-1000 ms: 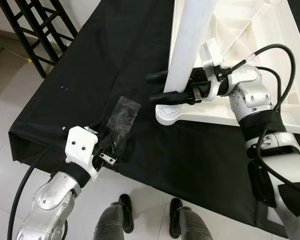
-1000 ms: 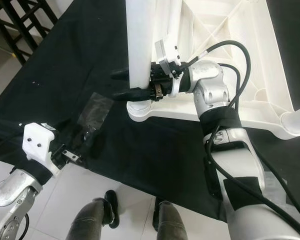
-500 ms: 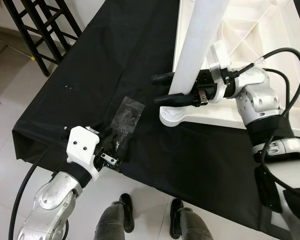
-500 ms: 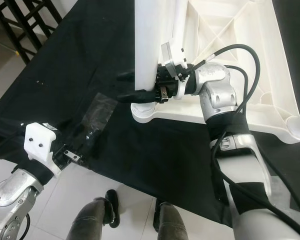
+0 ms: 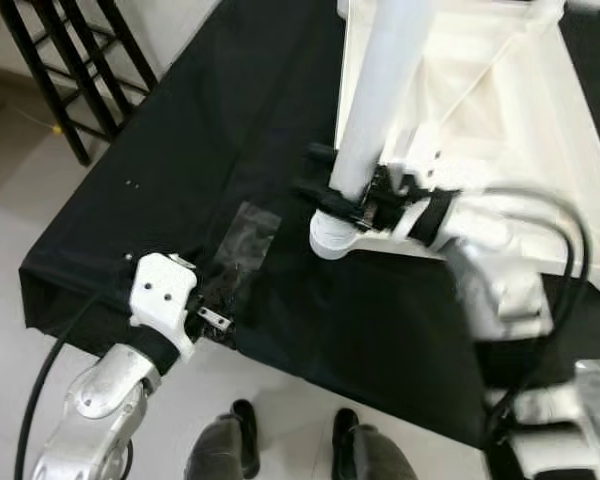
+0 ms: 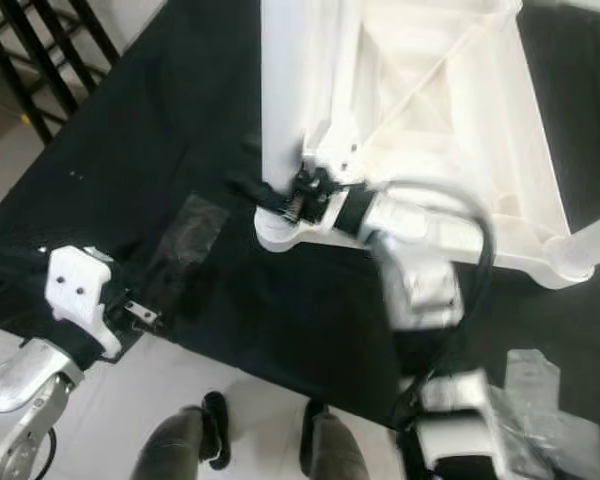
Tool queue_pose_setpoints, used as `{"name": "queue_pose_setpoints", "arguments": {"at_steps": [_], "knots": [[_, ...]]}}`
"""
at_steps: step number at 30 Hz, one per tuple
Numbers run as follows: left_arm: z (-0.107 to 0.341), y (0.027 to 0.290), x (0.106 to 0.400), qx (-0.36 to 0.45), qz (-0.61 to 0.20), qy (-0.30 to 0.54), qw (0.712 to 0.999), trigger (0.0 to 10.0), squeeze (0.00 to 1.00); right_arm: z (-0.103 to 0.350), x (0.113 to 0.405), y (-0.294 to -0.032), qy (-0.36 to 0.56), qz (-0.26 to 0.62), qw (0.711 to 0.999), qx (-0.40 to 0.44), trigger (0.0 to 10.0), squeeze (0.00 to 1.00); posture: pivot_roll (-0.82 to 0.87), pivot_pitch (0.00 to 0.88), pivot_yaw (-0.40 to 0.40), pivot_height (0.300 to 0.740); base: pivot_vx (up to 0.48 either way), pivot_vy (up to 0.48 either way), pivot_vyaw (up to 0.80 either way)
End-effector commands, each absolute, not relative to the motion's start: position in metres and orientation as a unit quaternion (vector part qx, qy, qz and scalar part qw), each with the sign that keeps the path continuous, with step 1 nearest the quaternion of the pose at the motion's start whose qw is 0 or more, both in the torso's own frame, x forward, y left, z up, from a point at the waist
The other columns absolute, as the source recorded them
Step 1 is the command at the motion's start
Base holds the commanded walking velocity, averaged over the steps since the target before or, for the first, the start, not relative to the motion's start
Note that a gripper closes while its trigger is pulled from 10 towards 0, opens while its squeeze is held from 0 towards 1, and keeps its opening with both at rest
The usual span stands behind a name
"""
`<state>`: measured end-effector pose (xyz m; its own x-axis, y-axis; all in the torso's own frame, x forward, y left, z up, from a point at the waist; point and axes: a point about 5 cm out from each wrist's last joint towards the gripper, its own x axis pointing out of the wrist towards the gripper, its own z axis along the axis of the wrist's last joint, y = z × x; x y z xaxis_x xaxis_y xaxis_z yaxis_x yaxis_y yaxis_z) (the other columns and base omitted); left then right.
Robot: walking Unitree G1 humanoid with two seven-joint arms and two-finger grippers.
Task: Building children table
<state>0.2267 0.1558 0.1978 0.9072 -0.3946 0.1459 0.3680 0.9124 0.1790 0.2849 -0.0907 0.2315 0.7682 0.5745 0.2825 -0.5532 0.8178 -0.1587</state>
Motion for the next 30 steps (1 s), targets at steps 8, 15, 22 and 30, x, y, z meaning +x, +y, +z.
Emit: {"name": "queue_pose_setpoints", "arguments": {"at_steps": [8, 15, 22, 30], "knots": [[0.2, 0.16, 0.236, 0.084, -0.198, -0.098, 0.972, 10.0, 0.0, 0.158, 0.296, -0.091, 0.022, 0.137, 0.988, -0.065, 10.0, 0.0, 0.16, 0.353, 0.007, 0.74, 0.0, 0.0, 0.0], [0.211, 0.17, 0.24, 0.089, -0.185, -0.116, 0.972, 10.0, 0.0, 0.157, 0.295, -0.095, 0.032, 0.087, 0.993, -0.077, 10.0, 0.0, 0.17, 0.339, 0.008, 0.74, 0.0, 0.0, 0.0], [0.238, 0.185, 0.245, 0.088, -0.214, -0.15, 0.961, 10.0, 0.0, 0.168, 0.305, -0.106, 0.017, 0.028, 0.995, -0.095, 10.0, 0.0, 0.18, 0.302, 0.008, 0.74, 0.0, 0.0, 0.0], [0.249, 0.177, 0.253, 0.075, -0.271, -0.168, 0.945, 10.0, 0.0, 0.179, 0.32, -0.114, -0.004, 0.001, 0.997, -0.083, 10.0, 1.0, 0.16, 0.251, 0.006, 0.74, 0.0, 0.0, 0.0]]}}
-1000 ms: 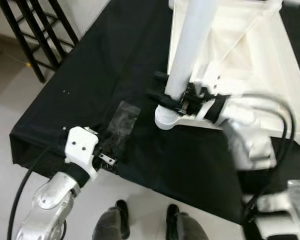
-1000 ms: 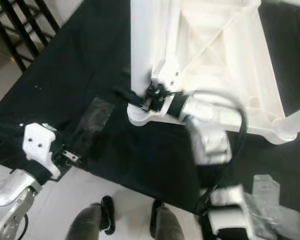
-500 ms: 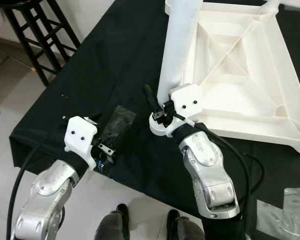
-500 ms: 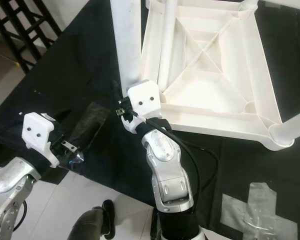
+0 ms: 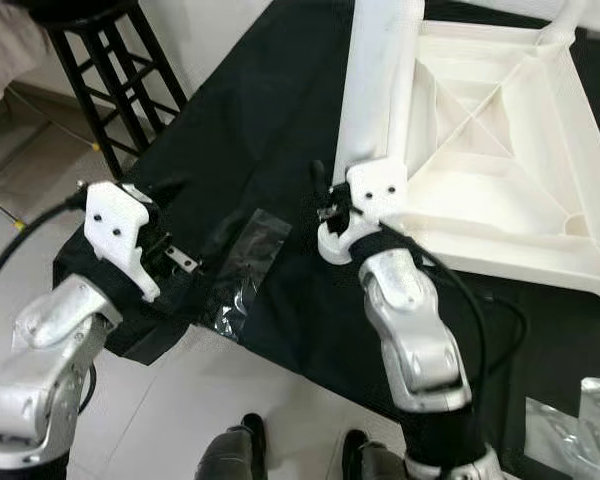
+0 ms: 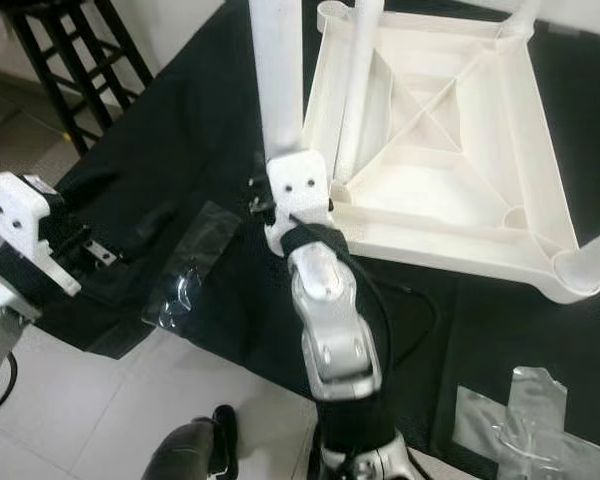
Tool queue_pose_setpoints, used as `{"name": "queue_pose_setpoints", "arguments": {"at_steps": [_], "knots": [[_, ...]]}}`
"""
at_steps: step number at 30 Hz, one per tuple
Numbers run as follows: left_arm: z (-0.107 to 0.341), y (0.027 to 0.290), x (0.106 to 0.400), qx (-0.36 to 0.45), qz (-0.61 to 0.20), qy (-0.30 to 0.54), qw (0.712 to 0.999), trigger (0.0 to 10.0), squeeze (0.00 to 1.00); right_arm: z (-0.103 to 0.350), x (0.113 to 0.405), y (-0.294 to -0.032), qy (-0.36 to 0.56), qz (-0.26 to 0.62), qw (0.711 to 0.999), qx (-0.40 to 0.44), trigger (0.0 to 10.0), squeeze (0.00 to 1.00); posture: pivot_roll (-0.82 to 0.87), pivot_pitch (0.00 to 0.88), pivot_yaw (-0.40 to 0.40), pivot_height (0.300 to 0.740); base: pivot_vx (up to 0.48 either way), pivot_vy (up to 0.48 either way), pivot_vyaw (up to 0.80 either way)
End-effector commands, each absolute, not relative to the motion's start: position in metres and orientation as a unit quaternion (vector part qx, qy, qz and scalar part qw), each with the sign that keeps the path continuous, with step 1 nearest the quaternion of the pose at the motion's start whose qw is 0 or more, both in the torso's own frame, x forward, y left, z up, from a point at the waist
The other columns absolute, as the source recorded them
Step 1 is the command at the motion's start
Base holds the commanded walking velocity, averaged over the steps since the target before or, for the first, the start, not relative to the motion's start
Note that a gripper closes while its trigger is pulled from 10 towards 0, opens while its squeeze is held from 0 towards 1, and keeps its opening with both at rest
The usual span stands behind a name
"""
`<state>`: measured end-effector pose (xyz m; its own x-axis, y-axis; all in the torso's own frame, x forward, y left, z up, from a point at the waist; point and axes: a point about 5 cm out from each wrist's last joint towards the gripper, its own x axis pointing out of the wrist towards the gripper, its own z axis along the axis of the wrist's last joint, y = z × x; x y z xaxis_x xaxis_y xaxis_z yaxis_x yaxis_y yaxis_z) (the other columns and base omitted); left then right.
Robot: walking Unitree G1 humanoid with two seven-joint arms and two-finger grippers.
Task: Building children table
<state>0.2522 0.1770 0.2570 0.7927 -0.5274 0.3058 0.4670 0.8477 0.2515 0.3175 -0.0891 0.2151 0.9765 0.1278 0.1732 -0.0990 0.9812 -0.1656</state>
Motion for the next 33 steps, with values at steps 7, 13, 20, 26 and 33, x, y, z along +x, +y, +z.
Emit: {"name": "queue_pose_setpoints", "arguments": {"at_steps": [7, 13, 20, 26, 33], "knots": [[0.236, 0.164, 0.251, 0.056, -0.287, -0.153, 0.944, 10.0, 0.0, 0.191, 0.324, -0.122, -0.027, 0.003, 0.999, -0.038, 10.0, 1.0, 0.14, 0.251, 0.002, 0.74, 0.0, 0.0, 0.0], [0.234, 0.161, 0.25, 0.05, -0.291, -0.15, 0.943, 10.0, 0.0, 0.201, 0.329, -0.128, -0.049, 0.015, 0.998, -0.022, 10.0, 1.0, 0.14, 0.256, 0.0, 0.74, 0.0, 0.0, 0.0], [0.235, 0.16, 0.251, 0.047, -0.301, -0.149, 0.941, 10.0, 0.0, 0.228, 0.341, -0.122, -0.105, 0.142, 0.984, 0.011, 10.0, 0.0, 0.15, 0.261, 0.005, 0.74, 0.0, 0.0, 0.0], [0.233, 0.158, 0.251, 0.046, -0.307, -0.148, 0.939, 10.0, 0.0, 0.249, 0.349, -0.132, -0.133, 0.236, 0.963, 0.001, 10.0, 0.0, 0.15, 0.261, 0.004, 0.74, 0.0, 0.0, 0.0], [0.232, 0.157, 0.25, 0.045, -0.31, -0.148, 0.938, 10.0, 0.0, 0.269, 0.363, -0.154, -0.152, 0.304, 0.94, -0.044, 10.0, 0.0, 0.15, 0.259, 0.005, 0.74, 0.0, 0.0, 0.0]]}}
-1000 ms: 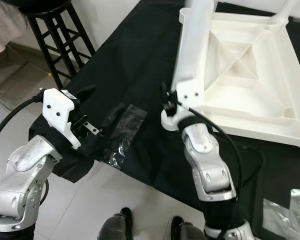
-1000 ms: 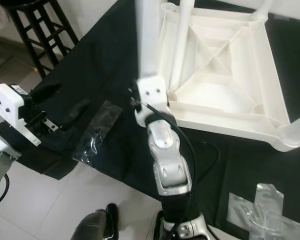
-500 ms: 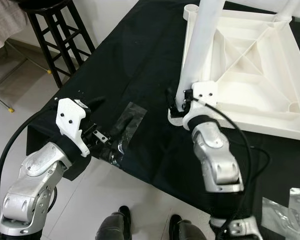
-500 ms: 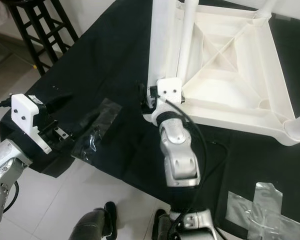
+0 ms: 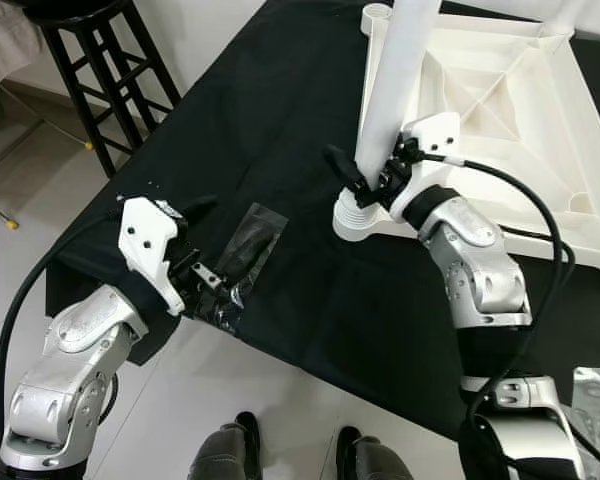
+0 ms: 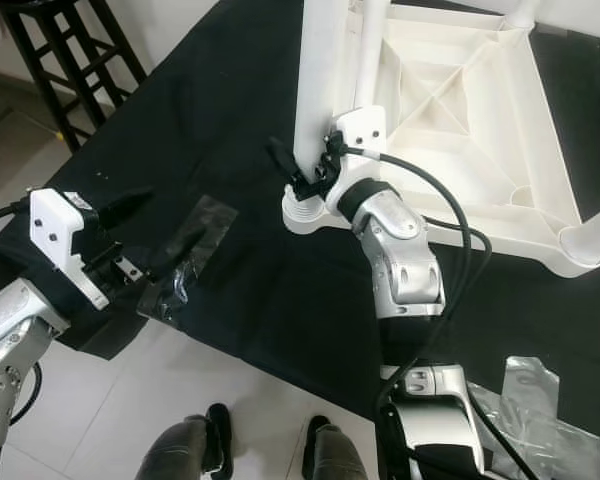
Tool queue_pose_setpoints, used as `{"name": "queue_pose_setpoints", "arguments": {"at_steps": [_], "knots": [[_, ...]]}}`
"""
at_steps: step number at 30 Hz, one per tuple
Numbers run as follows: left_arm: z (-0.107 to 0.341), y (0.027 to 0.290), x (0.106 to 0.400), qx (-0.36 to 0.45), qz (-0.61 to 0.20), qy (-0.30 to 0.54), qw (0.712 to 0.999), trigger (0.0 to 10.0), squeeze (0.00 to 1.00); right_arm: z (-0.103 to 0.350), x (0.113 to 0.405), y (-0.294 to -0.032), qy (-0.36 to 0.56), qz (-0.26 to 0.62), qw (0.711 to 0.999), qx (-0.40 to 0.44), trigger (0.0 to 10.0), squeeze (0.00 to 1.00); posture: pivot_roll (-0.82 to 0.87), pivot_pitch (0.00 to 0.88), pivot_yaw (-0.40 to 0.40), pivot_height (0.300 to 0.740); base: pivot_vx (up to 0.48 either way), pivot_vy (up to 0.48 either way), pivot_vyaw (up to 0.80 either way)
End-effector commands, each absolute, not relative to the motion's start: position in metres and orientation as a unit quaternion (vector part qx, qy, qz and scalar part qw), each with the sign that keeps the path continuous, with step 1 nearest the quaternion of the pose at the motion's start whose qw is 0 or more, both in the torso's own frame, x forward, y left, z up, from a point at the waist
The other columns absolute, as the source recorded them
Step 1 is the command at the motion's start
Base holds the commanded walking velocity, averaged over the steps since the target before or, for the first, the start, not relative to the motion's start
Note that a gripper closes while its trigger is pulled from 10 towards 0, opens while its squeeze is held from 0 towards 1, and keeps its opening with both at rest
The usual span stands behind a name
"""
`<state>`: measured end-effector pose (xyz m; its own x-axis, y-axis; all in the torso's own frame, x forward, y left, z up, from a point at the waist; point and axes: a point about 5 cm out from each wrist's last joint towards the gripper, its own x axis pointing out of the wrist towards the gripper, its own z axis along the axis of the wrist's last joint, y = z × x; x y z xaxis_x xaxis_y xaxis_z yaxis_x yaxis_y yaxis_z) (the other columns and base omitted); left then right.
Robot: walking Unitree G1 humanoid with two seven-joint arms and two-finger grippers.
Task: Building children table
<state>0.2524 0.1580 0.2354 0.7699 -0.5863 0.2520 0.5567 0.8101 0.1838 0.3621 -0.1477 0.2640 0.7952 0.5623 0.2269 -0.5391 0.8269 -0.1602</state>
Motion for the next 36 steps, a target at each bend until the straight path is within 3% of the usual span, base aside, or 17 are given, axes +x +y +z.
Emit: {"name": "queue_pose_setpoints", "arguments": {"at_steps": [1, 3, 4, 5, 6, 12, 20, 22, 23, 25, 26, 27, 28, 36], "knots": [[0.232, 0.157, 0.25, 0.045, -0.31, -0.148, 0.938, 10.0, 0.0, 0.271, 0.364, -0.156, -0.152, 0.317, 0.935, -0.05, 10.0, 0.0, 0.15, 0.259, 0.005, 0.74, 0.0, 0.0, 0.0], [0.232, 0.157, 0.25, 0.046, -0.311, -0.148, 0.938, 10.0, 0.0, 0.272, 0.366, -0.156, -0.149, 0.334, 0.929, -0.057, 10.0, 0.0, 0.15, 0.258, 0.006, 0.74, 0.0, 0.0, 0.0], [0.232, 0.156, 0.25, 0.046, -0.312, -0.148, 0.937, 10.0, 0.0, 0.273, 0.367, -0.156, -0.144, 0.355, 0.922, -0.063, 9.2, 0.0, 0.16, 0.257, 0.006, 0.74, 0.0, 0.0, 0.0], [0.232, 0.156, 0.25, 0.046, -0.313, -0.147, 0.937, 10.0, 0.0, 0.273, 0.367, -0.157, -0.141, 0.369, 0.916, -0.067, 9.2, 0.0, 0.16, 0.258, 0.005, 0.74, 0.0, 0.0, 0.0], [0.232, 0.156, 0.25, 0.045, -0.313, -0.147, 0.937, 10.0, 0.0, 0.274, 0.369, -0.158, -0.139, 0.383, 0.911, -0.068, 0.0, 0.0, 0.16, 0.257, 0.005, 0.74, 0.0, 0.0, 0.0], [0.23, 0.153, 0.249, 0.042, -0.321, -0.144, 0.935, 10.0, 0.0, 0.269, 0.372, -0.16, -0.12, 0.422, 0.897, -0.058, 0.0, 0.0, 0.15, 0.257, 0.002, 0.74, 0.0, 0.0, 0.0], [0.223, 0.145, 0.245, 0.043, -0.352, -0.125, 0.927, 10.0, 0.0, 0.245, 0.373, -0.164, -0.093, 0.392, 0.915, -0.041, 0.0, 0.0, 0.15, 0.259, 0.006, 0.74, 0.0, 0.0, 0.0], [0.218, 0.142, 0.244, 0.043, -0.365, -0.115, 0.923, 10.0, 0.0, 0.215, 0.368, -0.158, -0.053, 0.262, 0.963, -0.011, 0.0, 0.0, 0.13, 0.263, 0.006, 0.74, 0.0, 0.0, 0.0], [0.218, 0.142, 0.244, 0.043, -0.365, -0.115, 0.923, 10.0, 0.0, 0.215, 0.368, -0.158, -0.053, 0.262, 0.963, -0.011, 0.0, 0.0, 0.13, 0.263, 0.006, 0.74, 0.0, 0.0, 0.0], [0.215, 0.138, 0.244, 0.047, -0.38, -0.107, 0.918, 10.0, 0.0, 0.177, 0.34, -0.146, -0.004, 0.089, 0.996, -0.004, 0.0, 0.0, 0.14, 0.267, 0.011, 0.74, 0.0, 0.0, 0.0], [0.215, 0.138, 0.244, 0.047, -0.38, -0.107, 0.918, 10.0, 0.0, 0.177, 0.34, -0.146, -0.004, 0.089, 0.996, -0.004, 0.0, 0.0, 0.14, 0.267, 0.011, 0.74, 0.0, 0.0, 0.0], [0.213, 0.135, 0.245, 0.05, -0.387, -0.103, 0.915, 10.0, 0.0, 0.161, 0.308, -0.125, 0.016, 0.05, 0.999, 0.002, 0.0, 0.0, 0.14, 0.267, 0.021, 0.74, 0.0, 0.0, 0.0], [0.212, 0.133, 0.246, 0.049, -0.389, -0.102, 0.914, 10.0, 0.0, 0.159, 0.3, -0.115, 0.017, 0.057, 0.998, 0.002, 0.0, 0.0, 0.14, 0.267, 0.021, 0.74, 0.0, 0.0, 0.0], [0.195, 0.122, 0.249, 0.038, -0.397, -0.09, 0.913, 10.0, 0.0, 0.16, 0.321, -0.102, 0.011, 0.027, 1.0, 0.0, 0.0, 0.0, 0.12, 0.24, 0.003, 0.74, 0.0, 0.0, 0.0]]}}
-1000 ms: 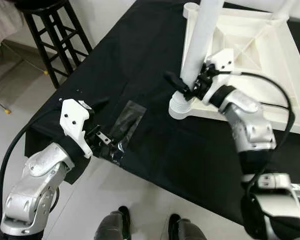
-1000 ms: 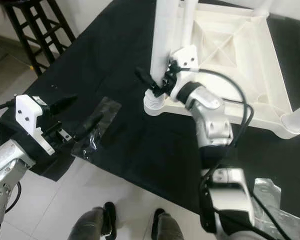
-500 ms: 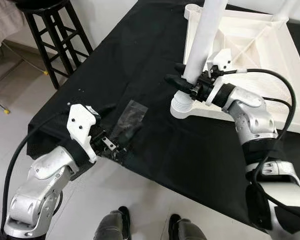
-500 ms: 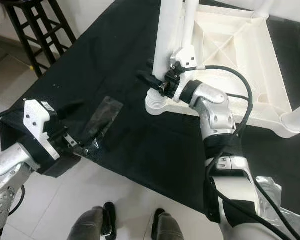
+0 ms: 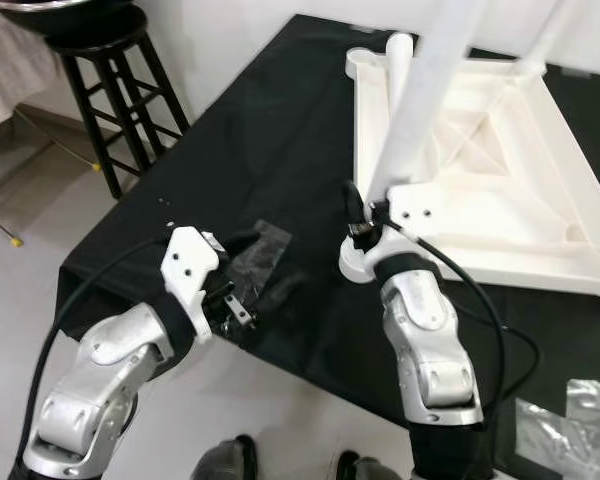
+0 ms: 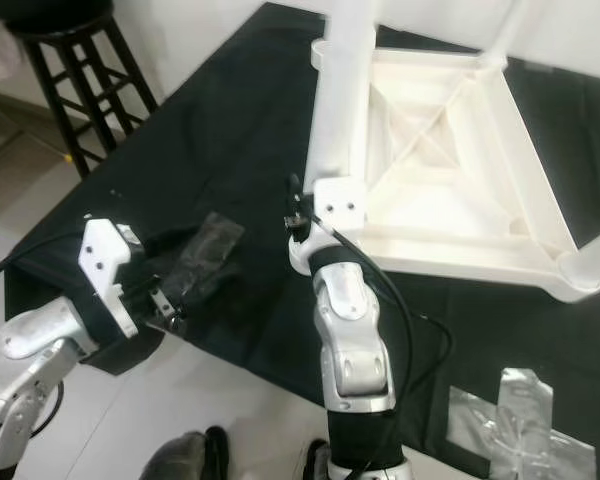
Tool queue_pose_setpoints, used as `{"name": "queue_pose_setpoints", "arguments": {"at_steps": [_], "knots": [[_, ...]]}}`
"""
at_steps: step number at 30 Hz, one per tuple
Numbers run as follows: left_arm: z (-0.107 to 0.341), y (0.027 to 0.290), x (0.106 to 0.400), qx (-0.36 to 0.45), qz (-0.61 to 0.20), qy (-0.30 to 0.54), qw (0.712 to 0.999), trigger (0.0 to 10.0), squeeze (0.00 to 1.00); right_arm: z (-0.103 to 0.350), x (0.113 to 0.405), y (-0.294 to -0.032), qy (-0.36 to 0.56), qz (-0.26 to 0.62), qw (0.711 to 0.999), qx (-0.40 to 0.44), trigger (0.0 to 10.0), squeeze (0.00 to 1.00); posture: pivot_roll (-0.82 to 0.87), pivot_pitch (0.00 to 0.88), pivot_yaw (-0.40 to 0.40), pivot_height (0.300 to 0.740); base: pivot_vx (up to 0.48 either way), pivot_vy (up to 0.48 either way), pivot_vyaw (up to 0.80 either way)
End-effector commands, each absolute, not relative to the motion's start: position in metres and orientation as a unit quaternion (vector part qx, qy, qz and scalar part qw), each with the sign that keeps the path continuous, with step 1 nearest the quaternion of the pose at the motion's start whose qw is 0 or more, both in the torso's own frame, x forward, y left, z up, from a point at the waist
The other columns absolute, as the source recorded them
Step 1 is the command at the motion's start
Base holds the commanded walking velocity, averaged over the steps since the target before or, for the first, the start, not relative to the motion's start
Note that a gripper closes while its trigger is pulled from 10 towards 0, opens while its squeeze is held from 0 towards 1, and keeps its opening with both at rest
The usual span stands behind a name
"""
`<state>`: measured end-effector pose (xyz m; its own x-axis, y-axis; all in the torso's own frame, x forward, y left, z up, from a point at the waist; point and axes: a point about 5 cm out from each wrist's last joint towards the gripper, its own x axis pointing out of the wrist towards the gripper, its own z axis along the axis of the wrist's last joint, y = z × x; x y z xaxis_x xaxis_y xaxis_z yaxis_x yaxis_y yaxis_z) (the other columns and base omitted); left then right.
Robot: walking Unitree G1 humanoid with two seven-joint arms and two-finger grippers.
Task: Building children table
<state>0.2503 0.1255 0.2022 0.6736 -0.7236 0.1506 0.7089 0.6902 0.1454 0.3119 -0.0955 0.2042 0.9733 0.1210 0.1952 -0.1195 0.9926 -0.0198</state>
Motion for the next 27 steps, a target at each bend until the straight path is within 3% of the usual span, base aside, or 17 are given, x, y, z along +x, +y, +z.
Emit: {"name": "queue_pose_setpoints", "arguments": {"at_steps": [1, 4, 5, 9, 10, 11, 12, 14, 20, 27], "knots": [[0.194, 0.12, 0.248, 0.036, -0.397, -0.09, 0.913, 10.0, 0.0, 0.162, 0.323, -0.103, 0.01, 0.024, 1.0, 0.003, 10.0, 0.0, 0.12, 0.24, 0.003, 0.74, 0.0, 0.0, 0.0], [0.193, 0.119, 0.247, 0.032, -0.397, -0.089, 0.913, 10.0, 0.0, 0.167, 0.325, -0.106, 0.001, 0.024, 1.0, 0.007, 10.0, 0.0, 0.11, 0.239, 0.001, 0.74, 0.0, 0.0, 0.0], [0.191, 0.117, 0.245, 0.031, -0.399, -0.087, 0.912, 10.0, 0.0, 0.176, 0.329, -0.107, -0.015, 0.066, 0.998, 0.016, 10.0, 1.0, 0.11, 0.241, 0.0, 0.74, 0.0, 0.0, 0.0], [0.189, 0.117, 0.245, 0.031, -0.401, -0.086, 0.912, 10.0, 0.0, 0.195, 0.329, -0.109, -0.045, 0.097, 0.994, 0.027, 10.0, 1.0, 0.11, 0.239, 0.001, 0.74, 0.0, 0.0, 0.0], [0.189, 0.117, 0.245, 0.031, -0.401, -0.086, 0.912, 10.0, 0.0, 0.201, 0.33, -0.105, -0.057, 0.146, 0.987, 0.025, 10.0, 1.0, 0.11, 0.238, 0.002, 0.74, 0.0, 0.0, 0.0], [0.189, 0.117, 0.246, 0.031, -0.401, -0.087, 0.911, 10.0, 0.0, 0.21, 0.329, -0.1, -0.074, 0.224, 0.972, 0.005, 10.0, 0.27, 0.11, 0.237, 0.003, 0.74, 0.0, 0.0, 0.0], [0.189, 0.117, 0.246, 0.031, -0.401, -0.088, 0.911, 10.0, 0.0, 0.217, 0.328, -0.101, -0.085, 0.296, 0.951, -0.026, 10.0, 0.0, 0.11, 0.236, 0.004, 0.74, 0.0, 0.0, 0.0], [0.19, 0.116, 0.247, 0.03, -0.403, -0.092, 0.91, 10.0, 0.0, 0.233, 0.331, -0.115, -0.1, 0.375, 0.92, -0.058, 10.0, 0.0, 0.1, 0.234, 0.0, 0.74, 0.0, 0.0, 0.0], [0.188, 0.11, 0.244, 0.03, -0.411, -0.095, 0.906, 10.0, 0.0, 0.251, 0.348, -0.145, -0.098, 0.406, 0.905, -0.085, 10.0, 0.0, 0.11, 0.23, -0.005, 0.74, 0.0, 0.0, 0.0], [0.187, 0.105, 0.238, 0.037, -0.443, -0.094, 0.891, 10.0, 0.0, 0.248, 0.353, -0.153, -0.059, 0.48, 0.869, -0.104, 10.0, 0.0, 0.11, 0.225, -0.008, 0.74, 0.0, 0.0, 0.0]]}}
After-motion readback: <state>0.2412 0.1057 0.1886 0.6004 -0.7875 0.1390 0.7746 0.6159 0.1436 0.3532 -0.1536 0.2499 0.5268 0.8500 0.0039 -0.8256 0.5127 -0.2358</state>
